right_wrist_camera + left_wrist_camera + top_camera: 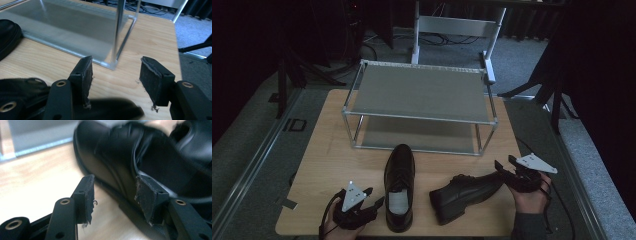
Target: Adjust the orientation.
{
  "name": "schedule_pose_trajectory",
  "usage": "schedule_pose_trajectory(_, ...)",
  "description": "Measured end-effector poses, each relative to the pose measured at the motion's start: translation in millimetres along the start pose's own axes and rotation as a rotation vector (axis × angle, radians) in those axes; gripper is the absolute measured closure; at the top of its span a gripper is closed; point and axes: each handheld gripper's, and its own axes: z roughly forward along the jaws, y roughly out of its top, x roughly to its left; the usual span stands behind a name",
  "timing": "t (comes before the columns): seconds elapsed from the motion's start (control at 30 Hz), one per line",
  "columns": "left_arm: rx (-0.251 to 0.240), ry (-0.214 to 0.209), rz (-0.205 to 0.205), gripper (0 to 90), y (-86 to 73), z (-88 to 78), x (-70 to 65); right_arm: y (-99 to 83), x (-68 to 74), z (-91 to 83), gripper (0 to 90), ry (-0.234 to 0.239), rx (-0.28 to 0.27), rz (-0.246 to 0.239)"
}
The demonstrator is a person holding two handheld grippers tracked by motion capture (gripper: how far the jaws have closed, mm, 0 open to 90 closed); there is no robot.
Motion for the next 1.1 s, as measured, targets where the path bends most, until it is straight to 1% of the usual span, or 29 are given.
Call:
schedule_pose_trajectory(0.03, 0.000, 0.000, 0.000, 50.6, 0.0, 0.0, 0.0, 0.0, 0.0, 0.0, 43.0, 0.000, 0.000, 0.000)
schedule_pose_trajectory(0.07, 0.032, -0.006, 0.011, 51.2, -6.3, 5.7, -1.6, -3.4, -2.9, -8.6, 42.9, -0.013, -0.002, 0.001)
schedule_pose_trajectory(0.13, 0.078, -0.027, -0.003, 50.3, -10.1, 11.3, -0.3, -6.8, -5.1, -15.2, 42.9, -0.024, 0.000, 0.001)
schedule_pose_trajectory(0.17, 0.089, -0.029, -0.011, 49.3, -12.9, 14.0, 0.3, -8.7, -6.0, -17.9, 42.9, -0.030, 0.000, 0.002)
schedule_pose_trajectory(0.3, 0.101, -0.057, -0.030, 52.5, -20.8, 19.4, -0.3, -23.3, -9.0, -31.4, 42.8, -0.053, 0.012, 0.019)
schedule_pose_trajectory(0.37, 0.108, -0.058, -0.027, 54.2, -22.3, 21.0, -2.5, -29.8, -9.9, -33.5, 42.8, -0.063, 0.032, 0.015)
schedule_pose_trajectory(0.4, 0.108, -0.058, -0.027, 55.0, -22.3, 21.0, -2.5, -29.8, -9.9, -33.5, 42.8, -0.063, 0.032, 0.015)
schedule_pose_trajectory(0.43, 0.107, -0.058, -0.027, 55.0, -22.5, 20.8, -3.3, -34.7, -10.5, -33.7, 42.8, -0.069, 0.045, 0.015)
schedule_pose_trajectory(0.5, 0.105, -0.059, -0.027, 56.8, -22.0, 21.0, -4.7, -45.0, -11.1, -32.1, 42.8, -0.074, 0.070, 0.031)
schedule_pose_trajectory(0.57, 0.106, -0.063, -0.028, 57.4, -21.9, 21.5, -6.0, -48.0, -11.1, -31.0, 42.8, -0.076, 0.077, 0.034)
schedule_pose_trajectory(0.6, 0.107, -0.075, -0.021, 57.4, -21.7, 22.8, -9.4, -51.8, -10.9, -29.2, 42.8, -0.077, 0.085, 0.038)
schedule_pose_trajectory(0.63, 0.112, -0.086, -0.016, 57.8, -21.6, 24.1, -11.3, -57.6, -10.7, -25.1, 42.8, -0.080, 0.110, 0.035)
schedule_pose_trajectory(0.7, 0.114, -0.105, -0.010, 57.5, -21.6, 26.2, -15.3, -61.9, -10.4, -21.4, 42.9, -0.088, 0.130, 0.028)
schedule_pose_trajectory(0.73, 0.114, -0.114, -0.009, 57.0, -21.5, 27.3, -17.0, -65.1, -10.9, -17.4, 43.1, -0.088, 0.148, 0.027)
schedule_pose_trajectory(0.83, 0.112, -0.129, 0.000, 57.0, -20.6, 29.4, -20.8, -67.5, -11.5, -12.6, 43.3, -0.086, 0.163, 0.029)
schedule_pose_trajectory(0.87, 0.113, -0.133, 0.002, 56.8, -20.3, 29.9, -21.4, -68.8, -11.2, -7.3, 43.6, -0.087, 0.176, 0.029)
schedule_pose_trajectory(0.93, 0.112, -0.134, 0.004, 56.6, -20.2, 30.4, -22.0, -69.4, -11.1, -4.3, 44.3, -0.083, 0.185, 0.024)
schedule_pose_trajectory(1.03, 0.111, -0.136, 0.002, 55.9, -20.7, 30.4, -21.2, -69.3, -13.8, -0.3, 44.8, -0.077, 0.184, 0.043)
schedule_pose_trajectory(1.07, 0.110, -0.136, 0.002, 55.4, -20.9, 30.4, -21.2, -69.7, -14.4, 1.4, 44.8, -0.088, 0.207, 0.052)
schedule_pose_trajectory(1.1, 0.111, -0.134, 0.005, 55.4, -21.0, 30.4, -21.2, -69.7, -14.4, 1.4, 44.8, -0.088, 0.207, 0.052)
